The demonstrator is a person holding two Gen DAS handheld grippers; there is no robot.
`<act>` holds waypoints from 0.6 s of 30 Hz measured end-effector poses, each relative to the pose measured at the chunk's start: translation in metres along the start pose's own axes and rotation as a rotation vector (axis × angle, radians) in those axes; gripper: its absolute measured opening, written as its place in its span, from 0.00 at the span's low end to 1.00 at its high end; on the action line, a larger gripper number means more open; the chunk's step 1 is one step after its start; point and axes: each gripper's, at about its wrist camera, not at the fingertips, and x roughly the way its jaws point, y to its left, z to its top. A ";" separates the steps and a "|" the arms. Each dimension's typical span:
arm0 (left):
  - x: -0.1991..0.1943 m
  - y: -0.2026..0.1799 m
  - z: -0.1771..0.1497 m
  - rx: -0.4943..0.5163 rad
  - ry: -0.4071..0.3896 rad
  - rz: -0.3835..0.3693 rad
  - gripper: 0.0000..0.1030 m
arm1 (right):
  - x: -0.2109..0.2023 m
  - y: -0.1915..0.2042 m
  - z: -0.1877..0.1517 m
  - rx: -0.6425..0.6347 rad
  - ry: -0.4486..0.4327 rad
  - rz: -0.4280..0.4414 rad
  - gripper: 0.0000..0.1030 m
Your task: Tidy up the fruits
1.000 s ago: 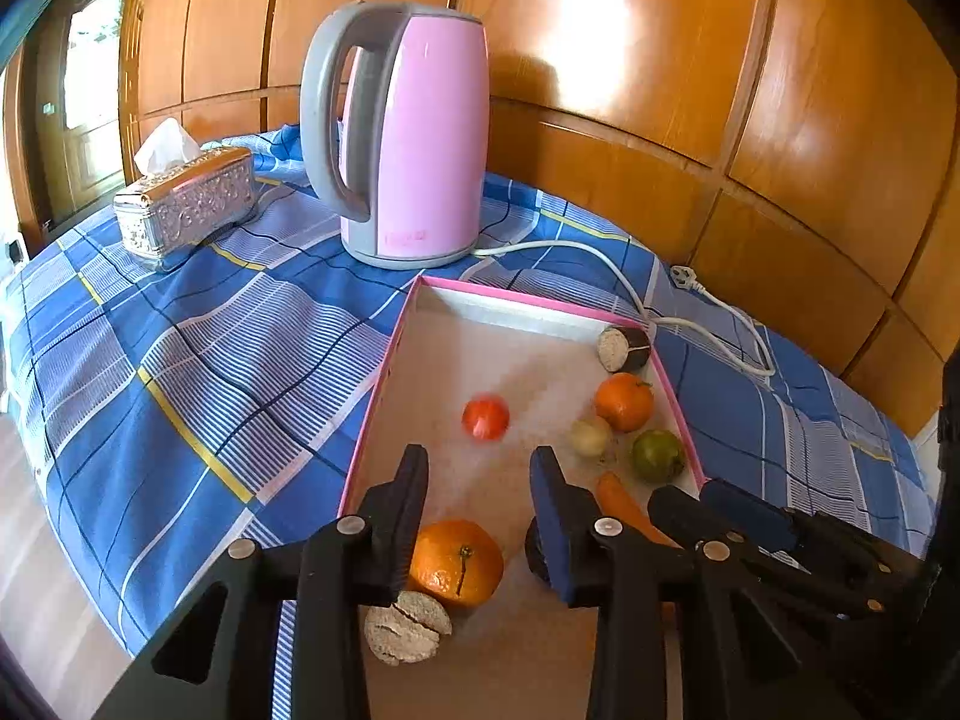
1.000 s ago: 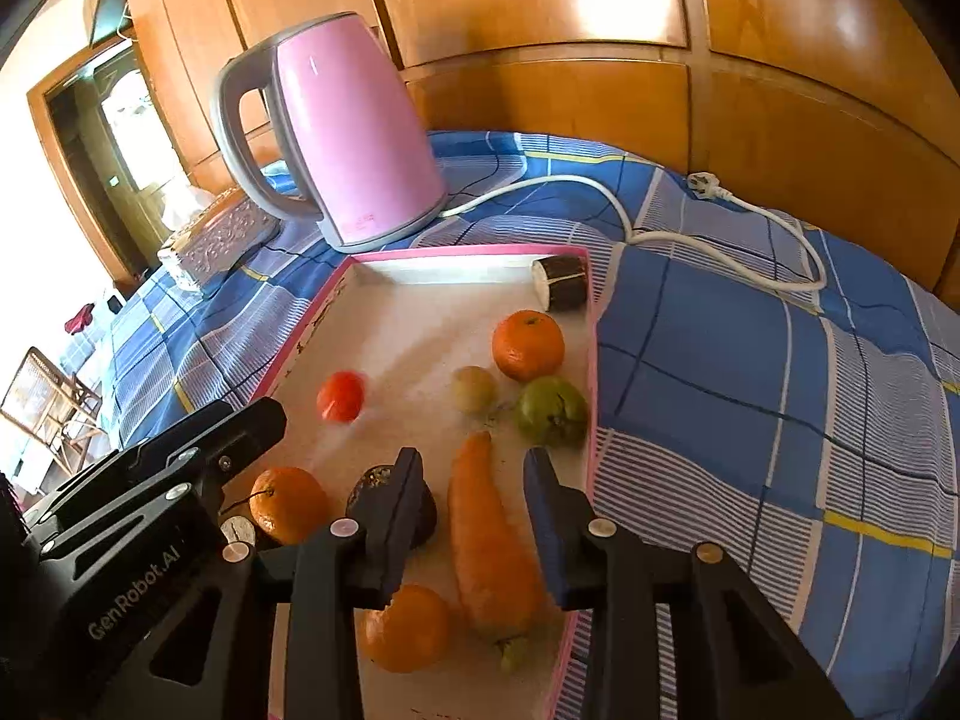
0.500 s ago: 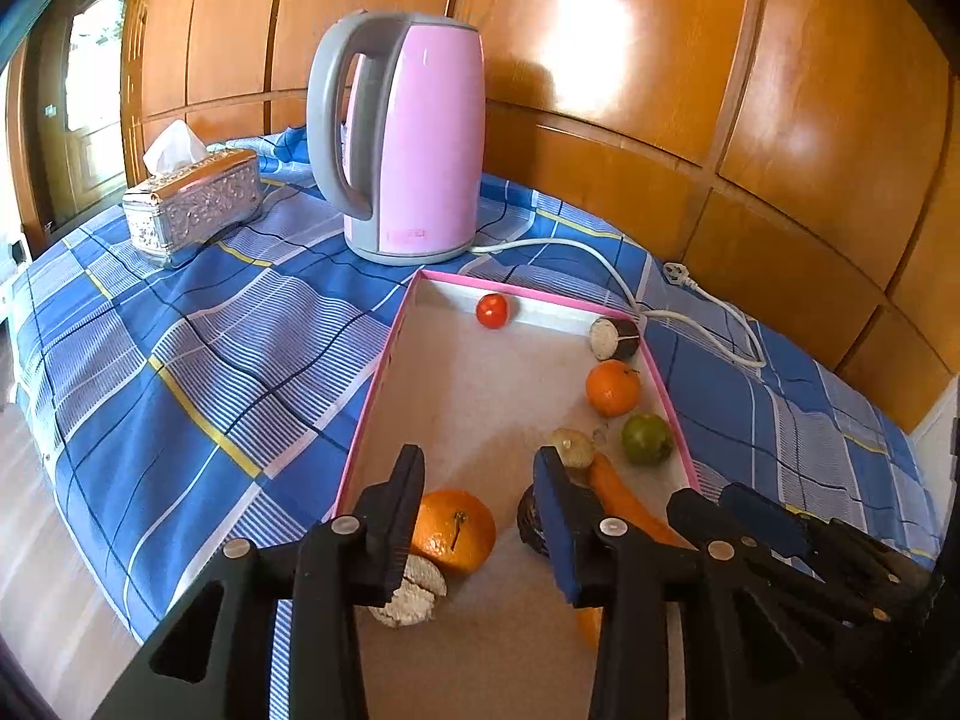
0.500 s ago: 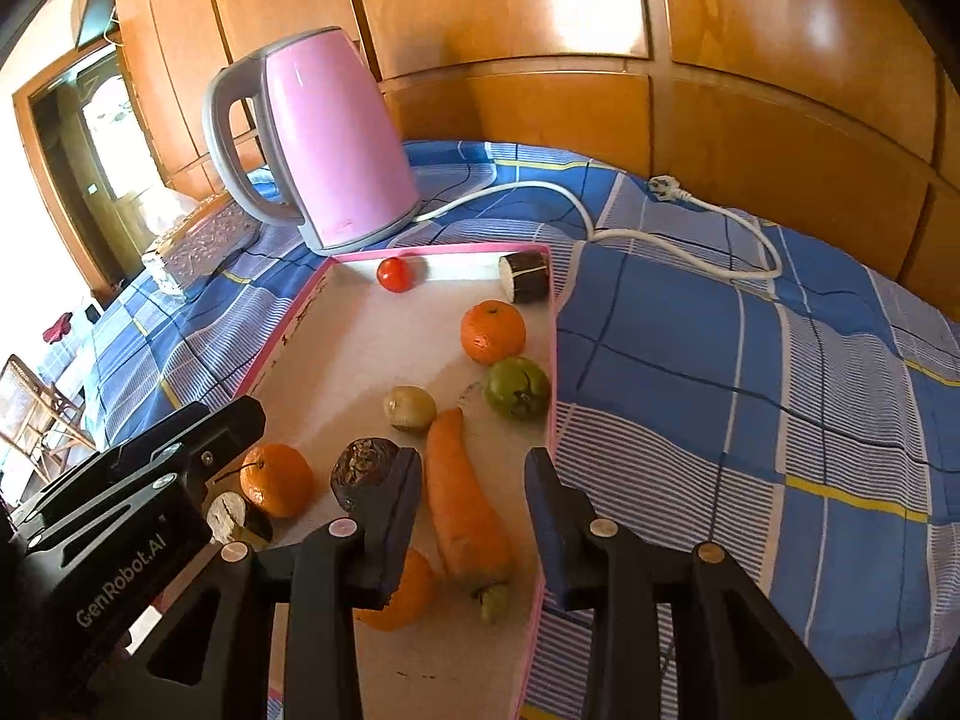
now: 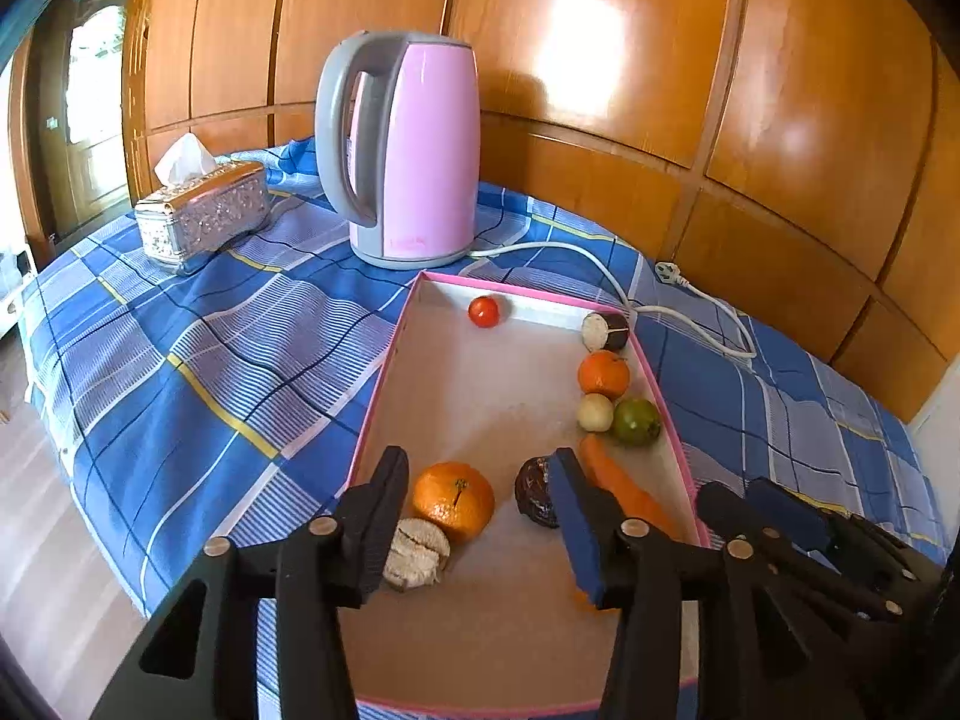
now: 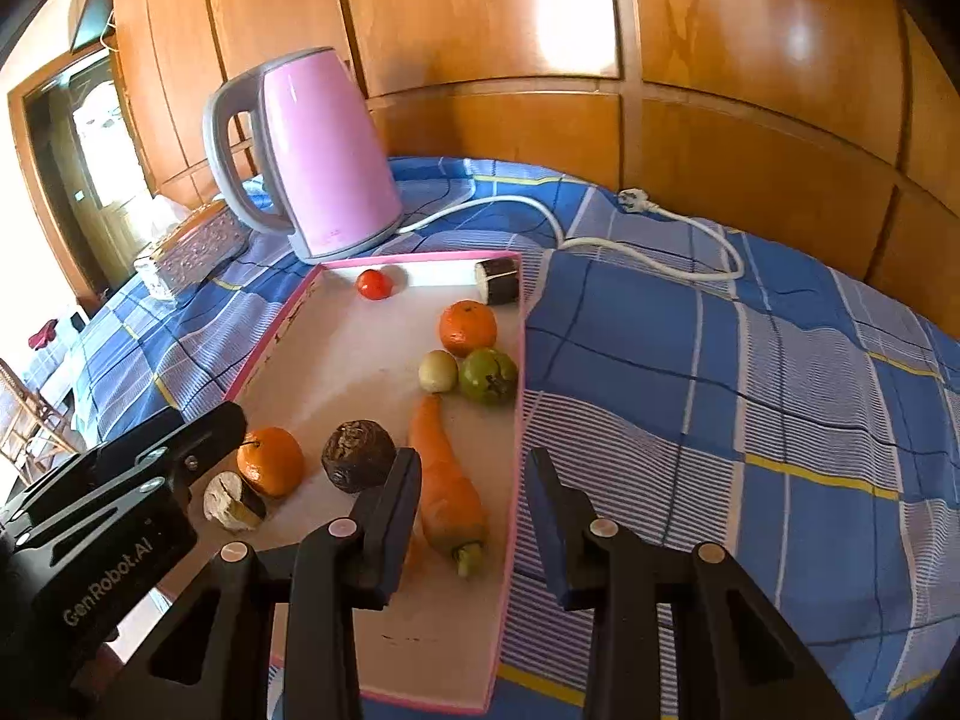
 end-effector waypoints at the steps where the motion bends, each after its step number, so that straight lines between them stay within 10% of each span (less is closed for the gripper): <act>1: -0.002 0.000 -0.001 0.001 -0.002 0.003 0.55 | -0.002 -0.002 -0.002 0.005 -0.007 -0.008 0.35; 18: -0.021 -0.006 -0.027 0.026 -0.005 0.032 0.81 | -0.021 -0.020 -0.032 0.036 -0.027 -0.094 0.40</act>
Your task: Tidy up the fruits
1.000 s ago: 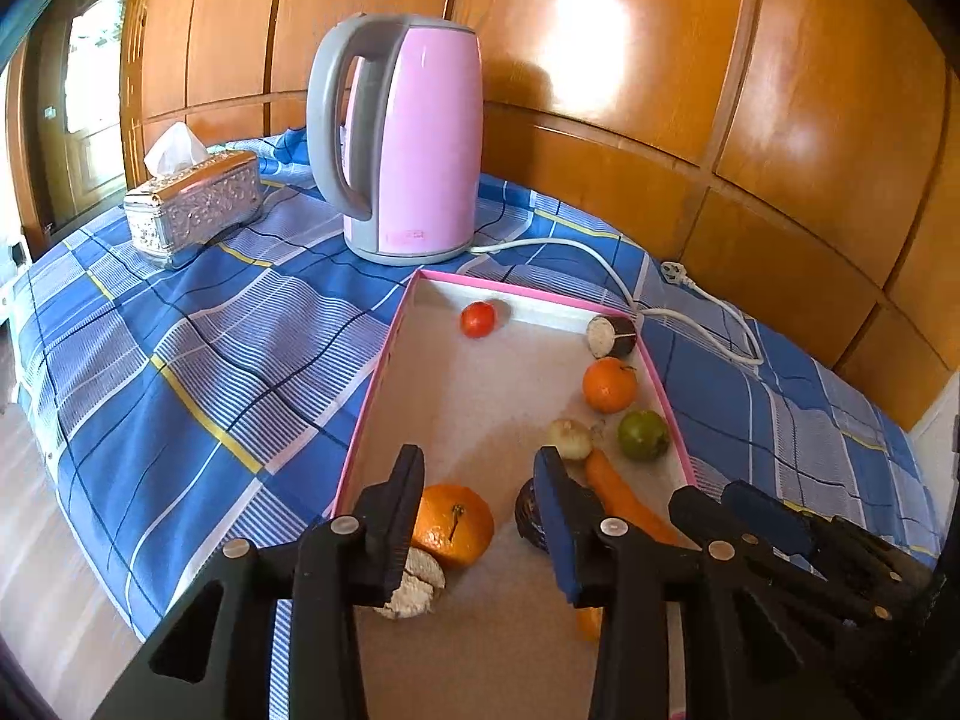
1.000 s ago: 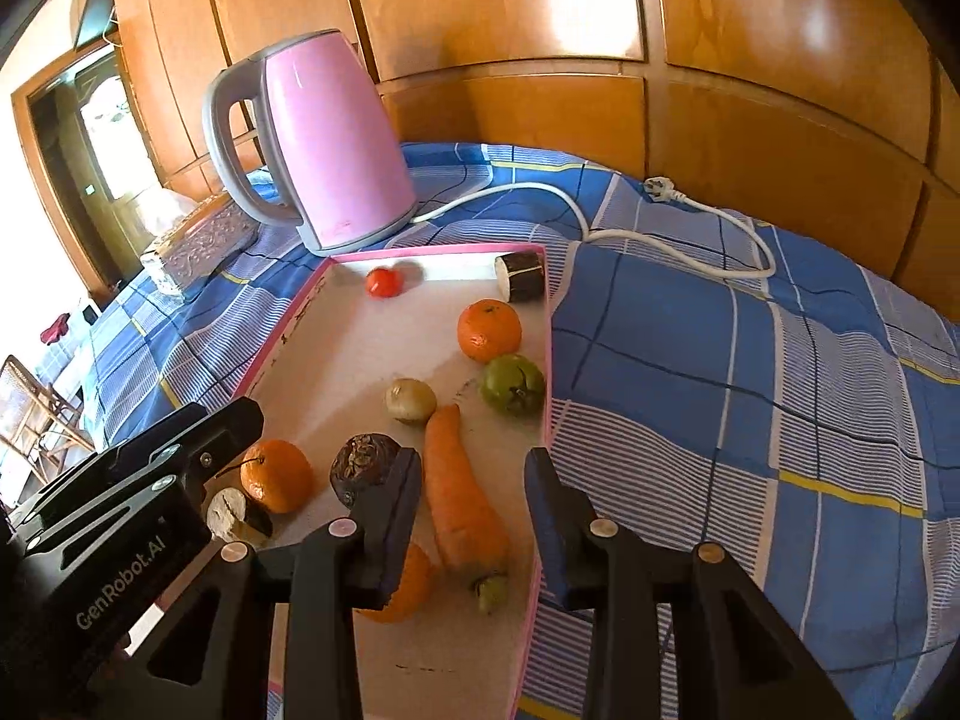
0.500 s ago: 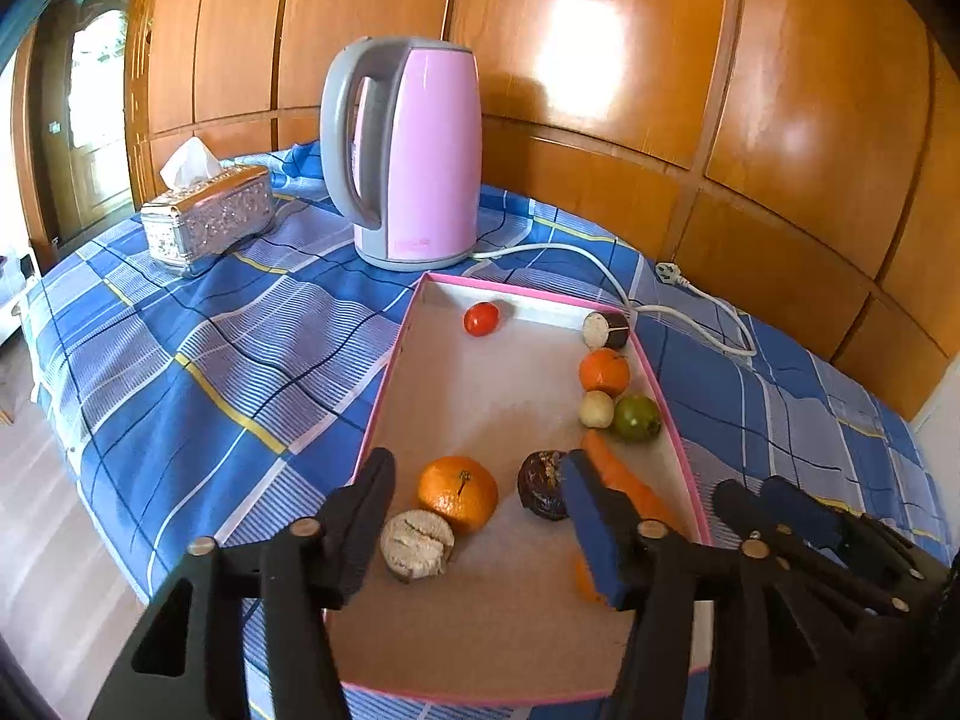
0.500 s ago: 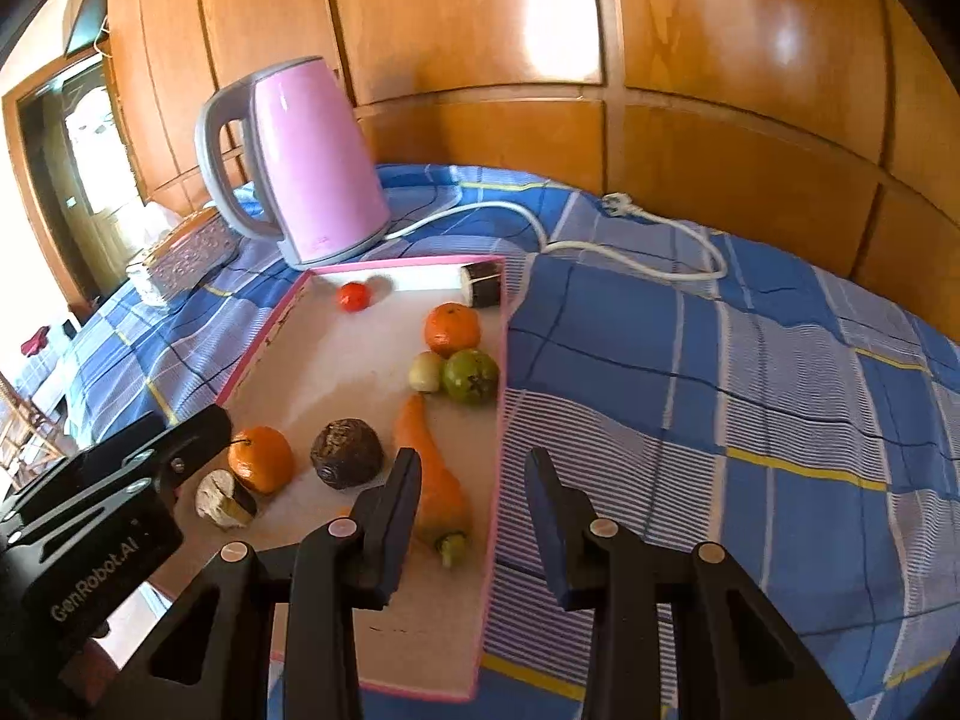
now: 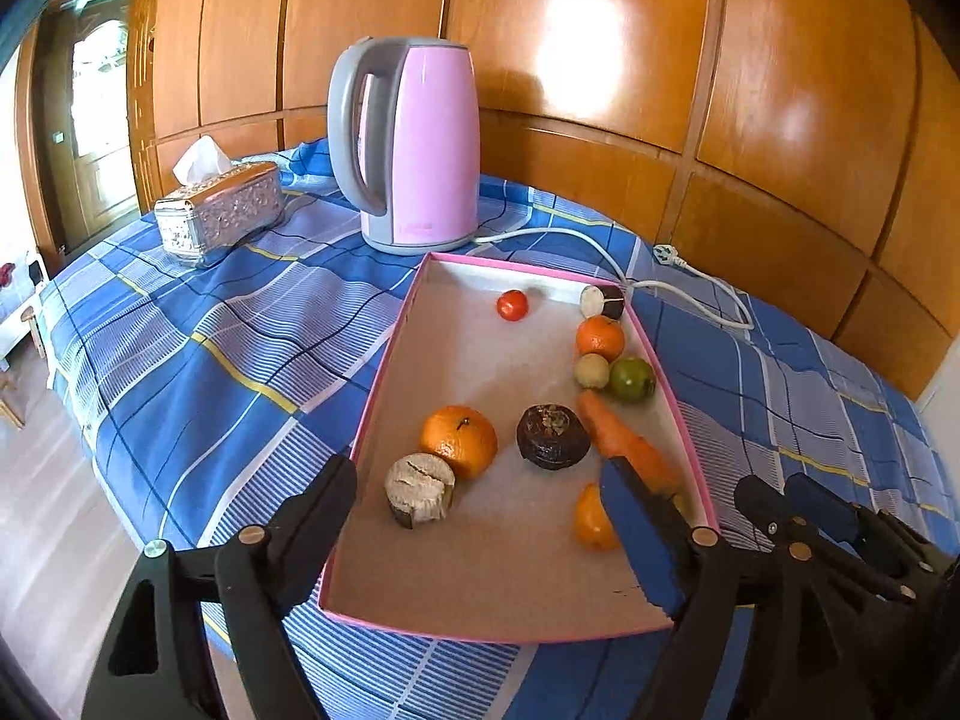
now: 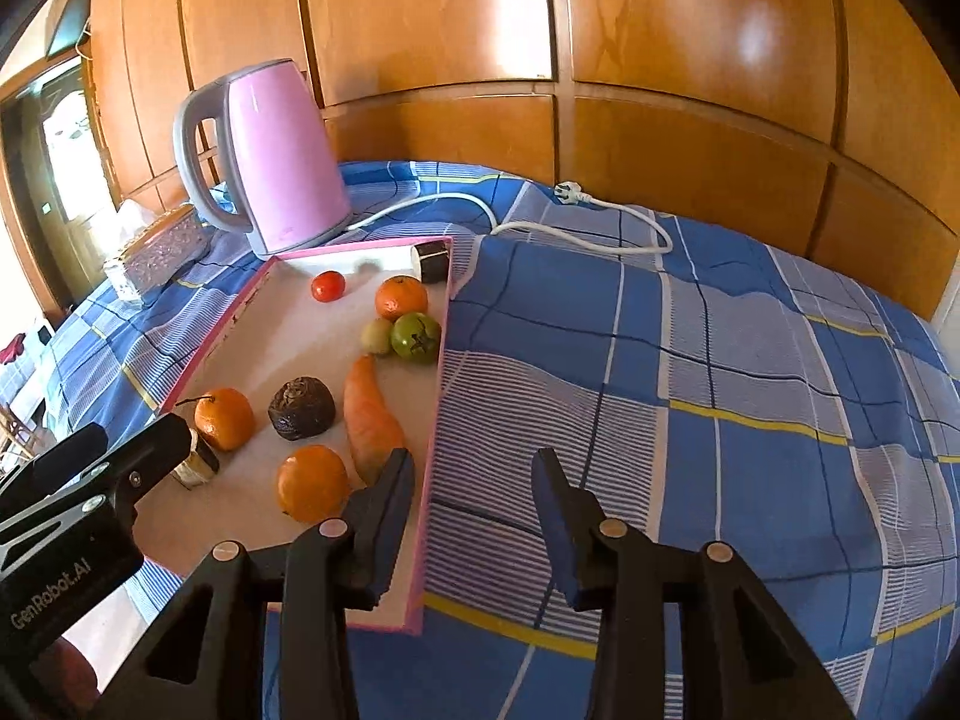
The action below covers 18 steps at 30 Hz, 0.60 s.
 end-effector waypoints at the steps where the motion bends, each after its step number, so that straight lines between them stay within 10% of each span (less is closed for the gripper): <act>1: -0.001 -0.001 0.000 0.001 -0.002 0.000 0.82 | 0.000 0.000 0.000 0.001 -0.001 0.000 0.40; 18: -0.004 -0.005 0.001 0.011 -0.011 0.000 0.88 | -0.002 0.007 -0.002 -0.023 -0.002 0.016 0.40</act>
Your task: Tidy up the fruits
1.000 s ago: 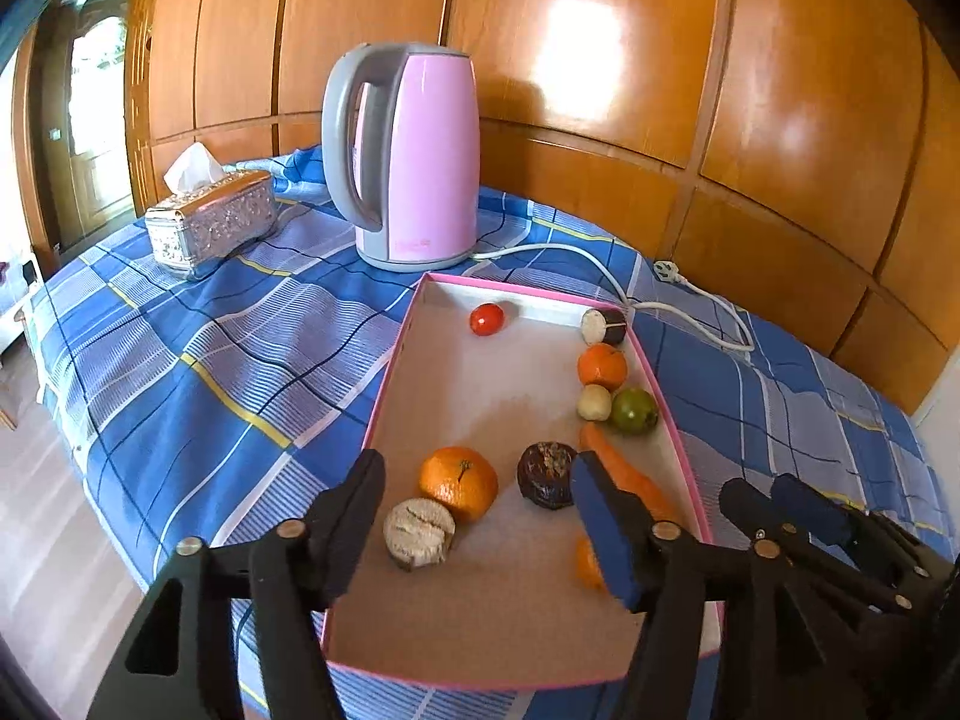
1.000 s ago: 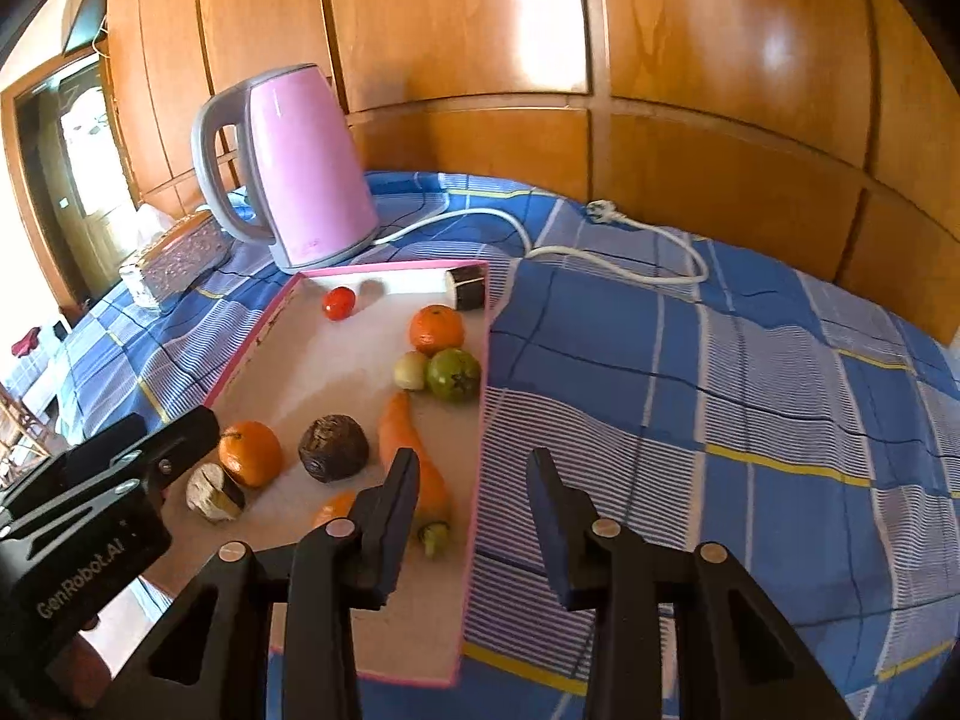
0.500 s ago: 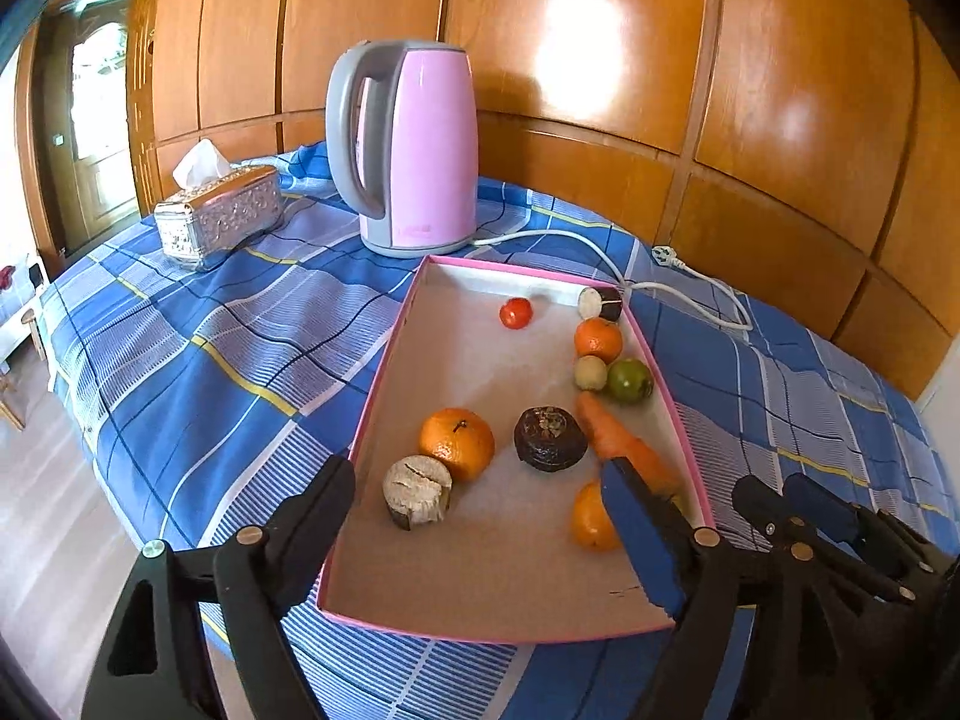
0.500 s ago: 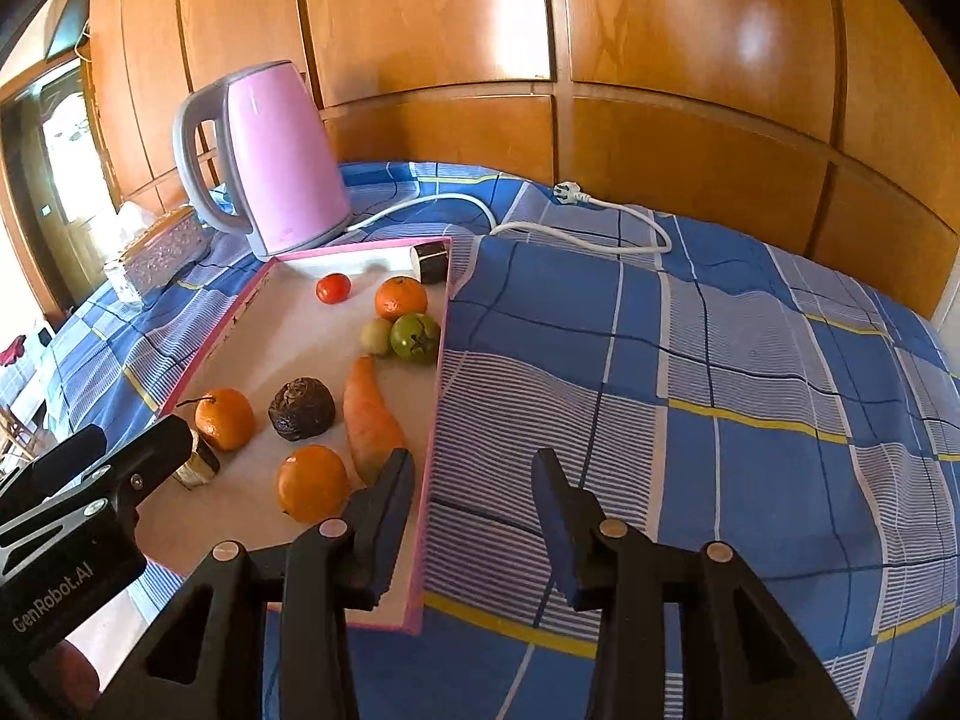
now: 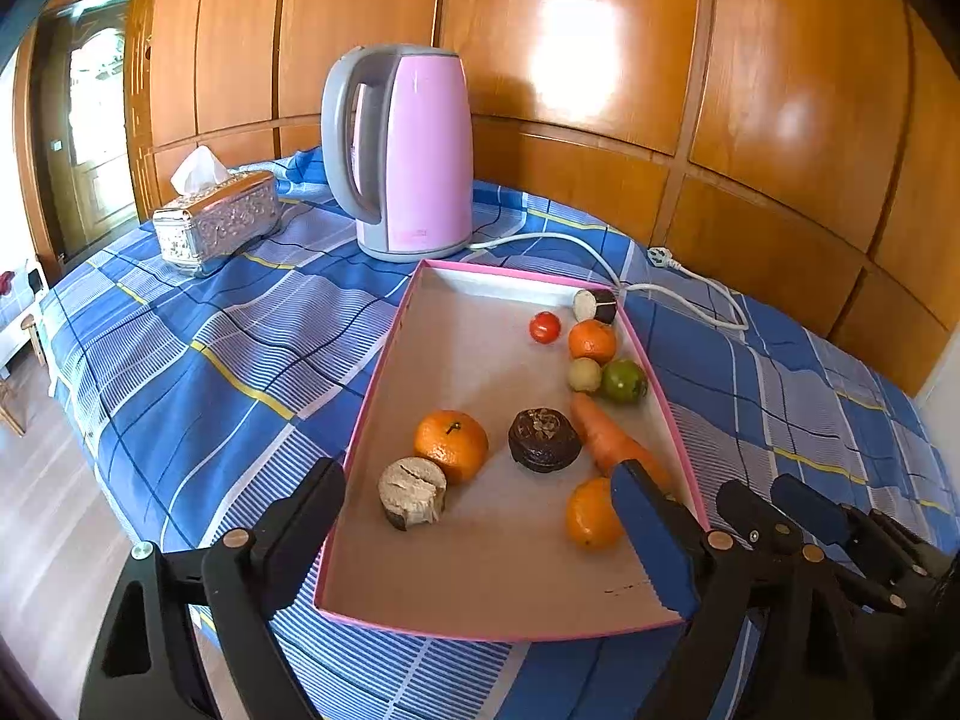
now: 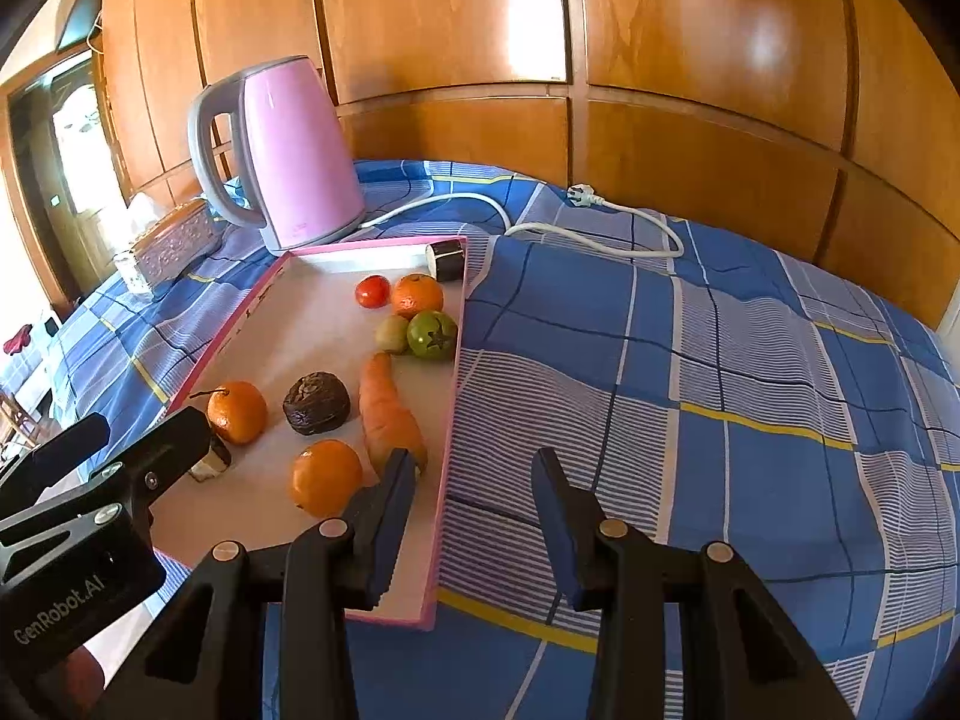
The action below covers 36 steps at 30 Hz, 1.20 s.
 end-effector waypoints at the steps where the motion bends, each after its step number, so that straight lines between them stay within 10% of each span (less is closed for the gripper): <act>1: 0.000 0.000 0.000 0.000 0.000 -0.001 0.88 | 0.000 0.000 0.000 -0.002 0.001 0.001 0.40; 36: -0.007 0.001 0.000 -0.009 -0.011 -0.003 0.89 | -0.002 0.008 -0.002 -0.026 -0.004 0.005 0.40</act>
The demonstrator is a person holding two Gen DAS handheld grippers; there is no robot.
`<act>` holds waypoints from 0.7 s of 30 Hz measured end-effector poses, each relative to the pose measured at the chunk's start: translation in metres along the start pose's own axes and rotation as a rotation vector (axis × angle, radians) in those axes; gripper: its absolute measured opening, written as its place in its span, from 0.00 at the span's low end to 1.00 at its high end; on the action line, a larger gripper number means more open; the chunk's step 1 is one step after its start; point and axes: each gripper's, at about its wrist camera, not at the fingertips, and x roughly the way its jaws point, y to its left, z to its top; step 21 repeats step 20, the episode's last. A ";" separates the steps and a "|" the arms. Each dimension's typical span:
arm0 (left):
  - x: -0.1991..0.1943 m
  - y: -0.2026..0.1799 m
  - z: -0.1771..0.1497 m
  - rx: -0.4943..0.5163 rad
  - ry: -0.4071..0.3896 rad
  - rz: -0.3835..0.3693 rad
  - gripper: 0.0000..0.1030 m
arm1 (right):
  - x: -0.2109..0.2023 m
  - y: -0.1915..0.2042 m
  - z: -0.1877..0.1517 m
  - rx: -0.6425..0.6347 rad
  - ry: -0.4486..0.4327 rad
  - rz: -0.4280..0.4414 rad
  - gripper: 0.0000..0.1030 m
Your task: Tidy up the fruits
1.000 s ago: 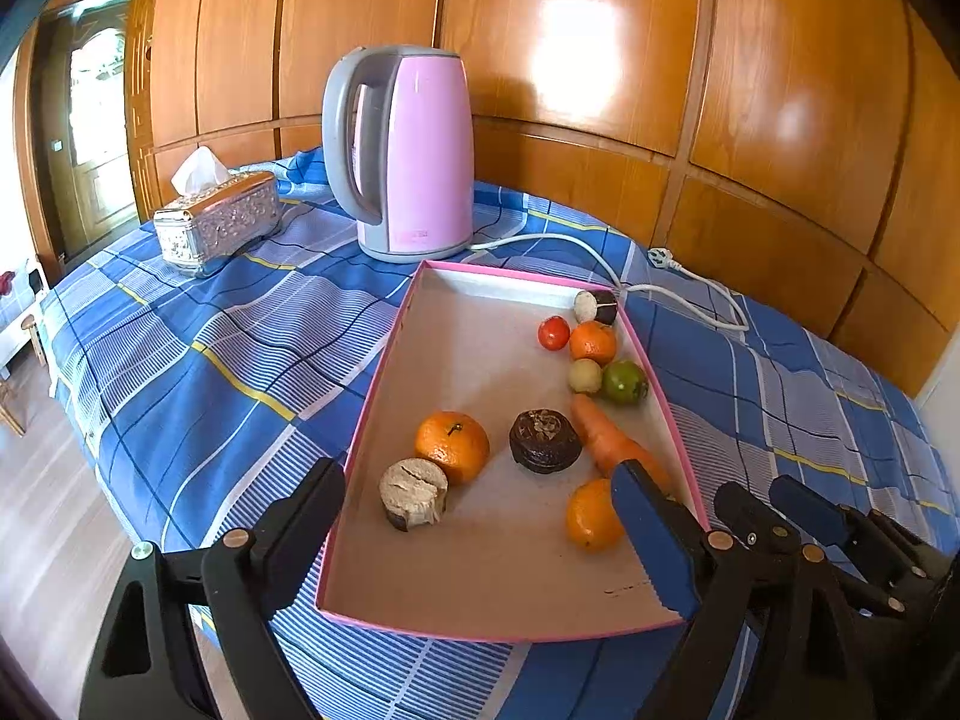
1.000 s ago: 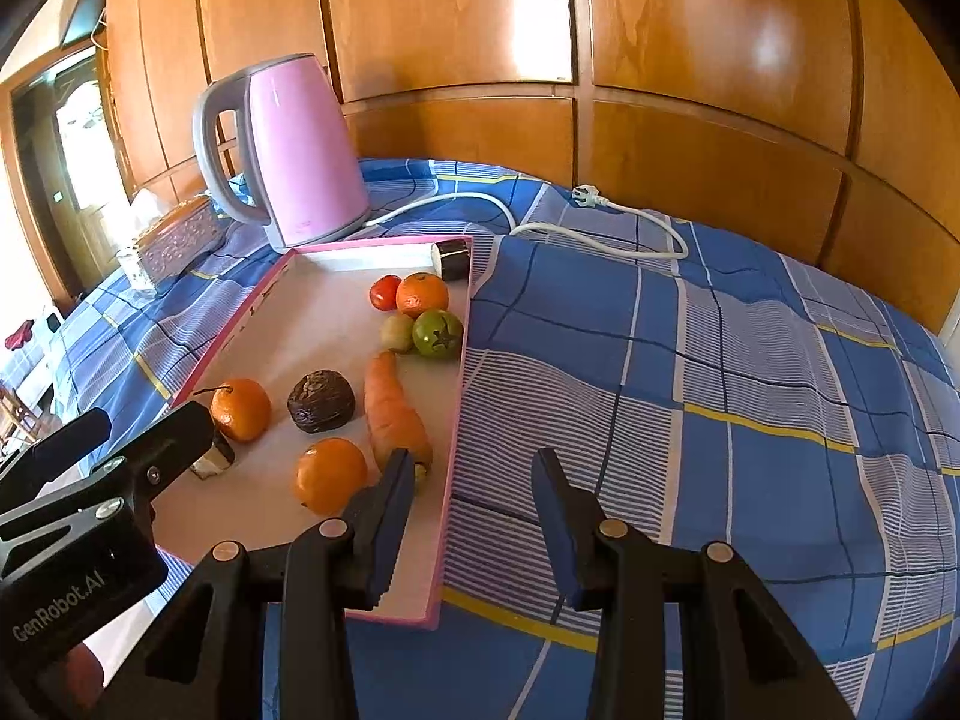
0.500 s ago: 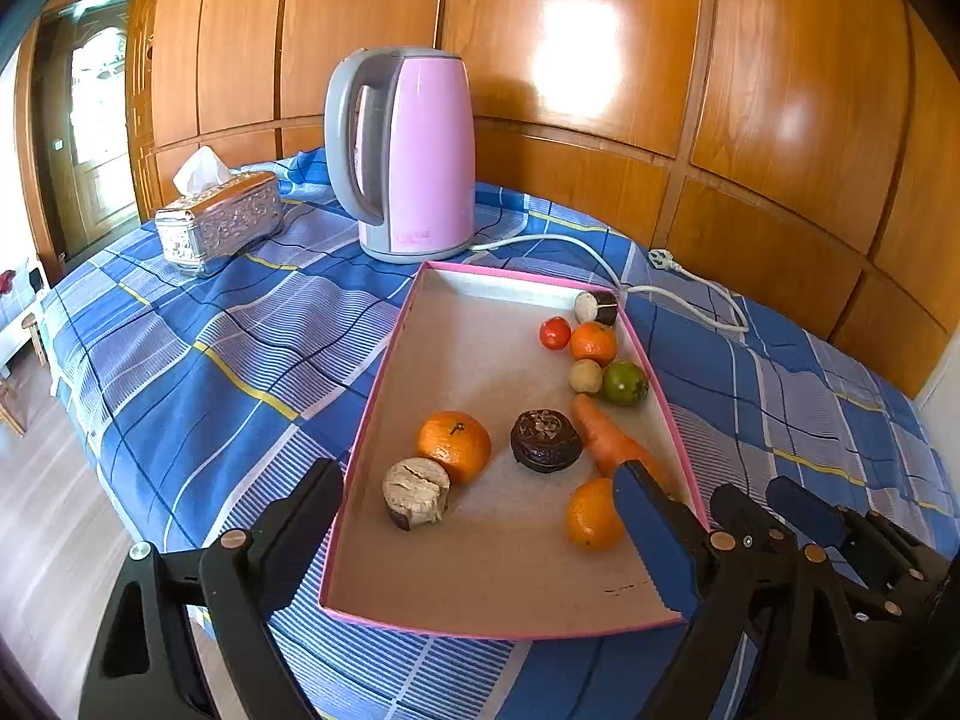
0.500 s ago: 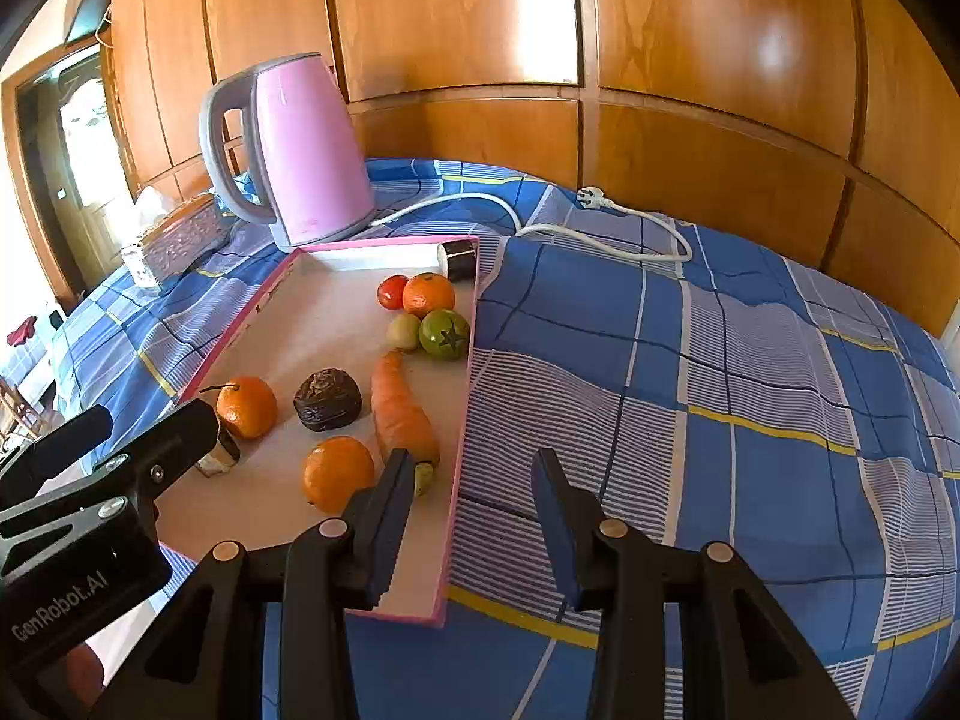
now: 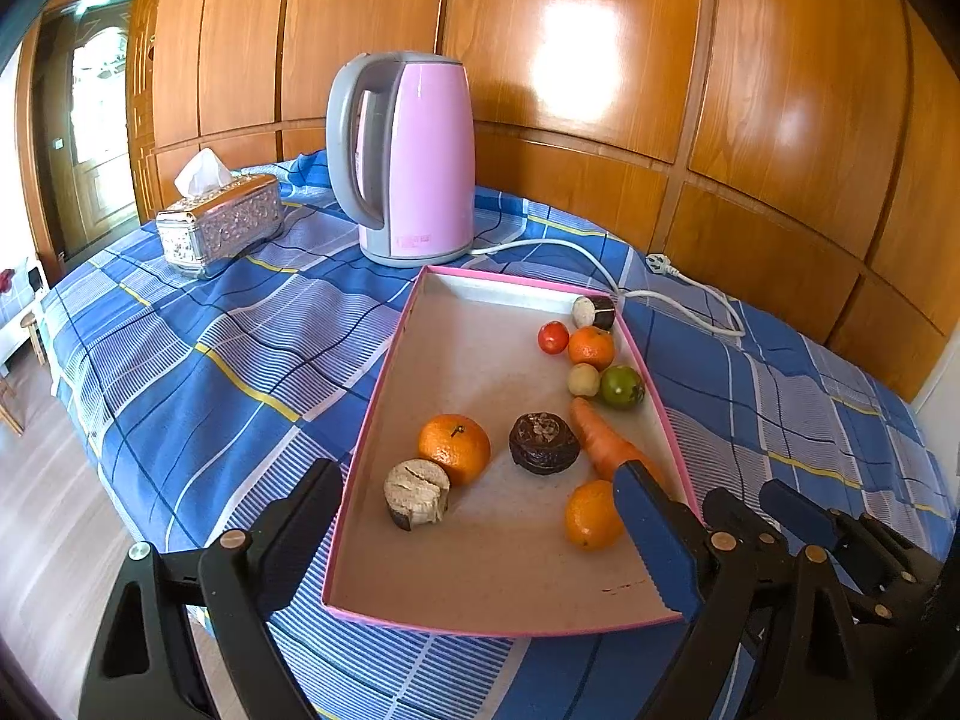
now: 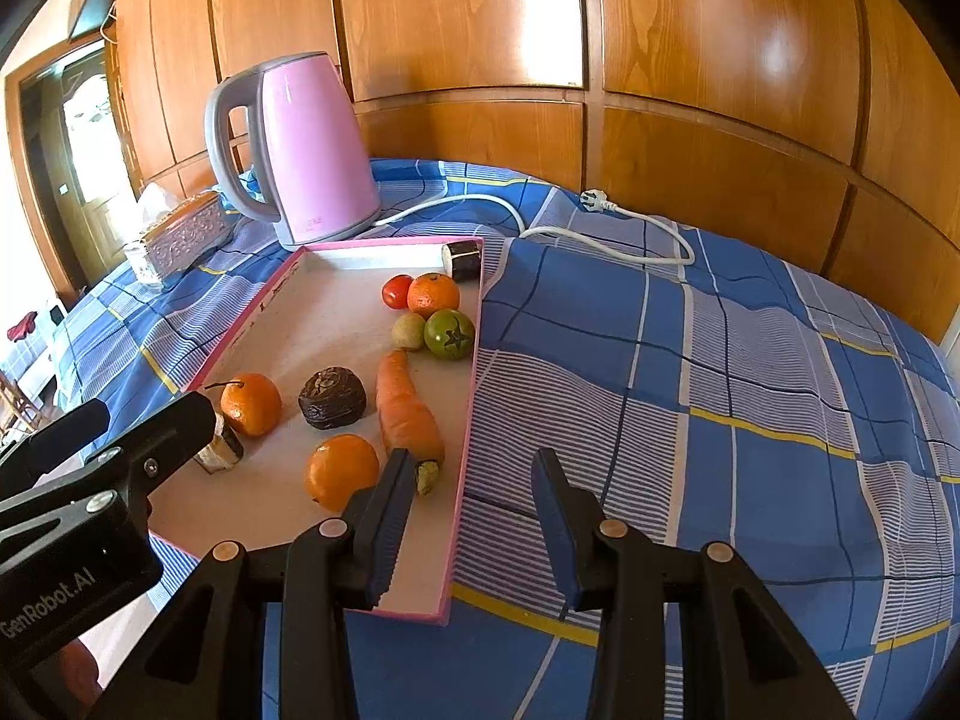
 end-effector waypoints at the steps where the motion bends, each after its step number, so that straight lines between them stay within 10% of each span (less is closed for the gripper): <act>1: 0.000 0.000 0.000 -0.001 0.000 0.000 0.89 | 0.000 0.000 0.000 0.000 0.001 0.000 0.40; 21: -0.001 -0.005 0.000 0.014 -0.015 0.001 0.90 | 0.002 -0.005 -0.002 0.009 0.003 0.006 0.40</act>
